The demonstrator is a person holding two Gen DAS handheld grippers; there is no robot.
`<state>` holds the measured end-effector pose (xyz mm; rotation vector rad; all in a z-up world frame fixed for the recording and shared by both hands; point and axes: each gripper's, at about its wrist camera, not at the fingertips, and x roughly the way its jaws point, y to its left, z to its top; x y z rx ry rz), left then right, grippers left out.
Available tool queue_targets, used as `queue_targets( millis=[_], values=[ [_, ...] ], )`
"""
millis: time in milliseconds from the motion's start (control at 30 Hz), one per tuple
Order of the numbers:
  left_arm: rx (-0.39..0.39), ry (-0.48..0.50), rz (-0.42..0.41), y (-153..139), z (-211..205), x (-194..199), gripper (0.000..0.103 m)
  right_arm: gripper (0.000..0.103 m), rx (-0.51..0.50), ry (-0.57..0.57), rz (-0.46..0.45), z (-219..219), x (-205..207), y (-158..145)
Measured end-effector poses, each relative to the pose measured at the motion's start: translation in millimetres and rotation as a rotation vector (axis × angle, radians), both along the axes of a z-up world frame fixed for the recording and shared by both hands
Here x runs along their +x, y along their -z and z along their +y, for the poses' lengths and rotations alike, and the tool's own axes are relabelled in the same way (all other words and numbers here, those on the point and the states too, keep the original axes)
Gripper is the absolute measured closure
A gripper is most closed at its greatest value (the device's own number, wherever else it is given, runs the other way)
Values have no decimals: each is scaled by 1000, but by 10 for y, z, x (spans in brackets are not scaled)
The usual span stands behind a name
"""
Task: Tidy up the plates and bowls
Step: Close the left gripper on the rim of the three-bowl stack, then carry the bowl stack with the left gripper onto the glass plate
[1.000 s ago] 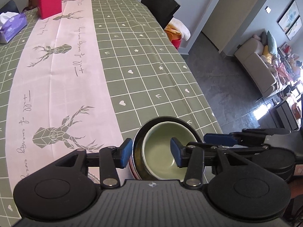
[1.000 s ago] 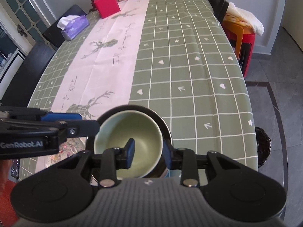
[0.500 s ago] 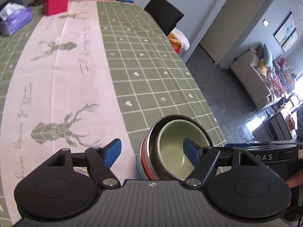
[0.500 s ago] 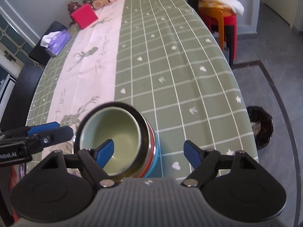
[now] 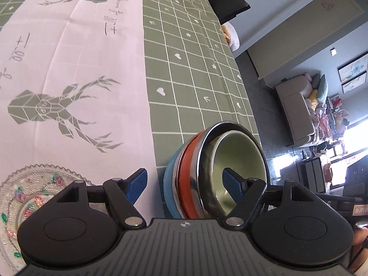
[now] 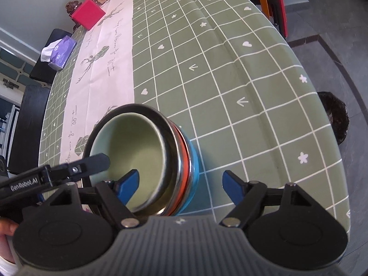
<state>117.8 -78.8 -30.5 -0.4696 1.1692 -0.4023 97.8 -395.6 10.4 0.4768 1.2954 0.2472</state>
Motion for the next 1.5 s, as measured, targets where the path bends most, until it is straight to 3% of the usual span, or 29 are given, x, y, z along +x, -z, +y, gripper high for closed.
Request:
queue_targets(
  millis=[367,633,700,1067,1500],
  values=[
    [-68,-36,-9,176,32,-72,18,31,149,71,60,-96,-54,279],
    [-120,-64,-9,284,3,-89,28,40,196,101,64,-122,-72,361],
    [-129,-64,-19,278,-9,-91,35,43,221,106,60,-132,-84,384],
    [4,-33,-66,170,-181,-125,46,50,219,97,37,-131,-113,371],
    [50,-55,-71,109,-214,-235,48,53,217,91,34,-137,-145,342]
  ],
)
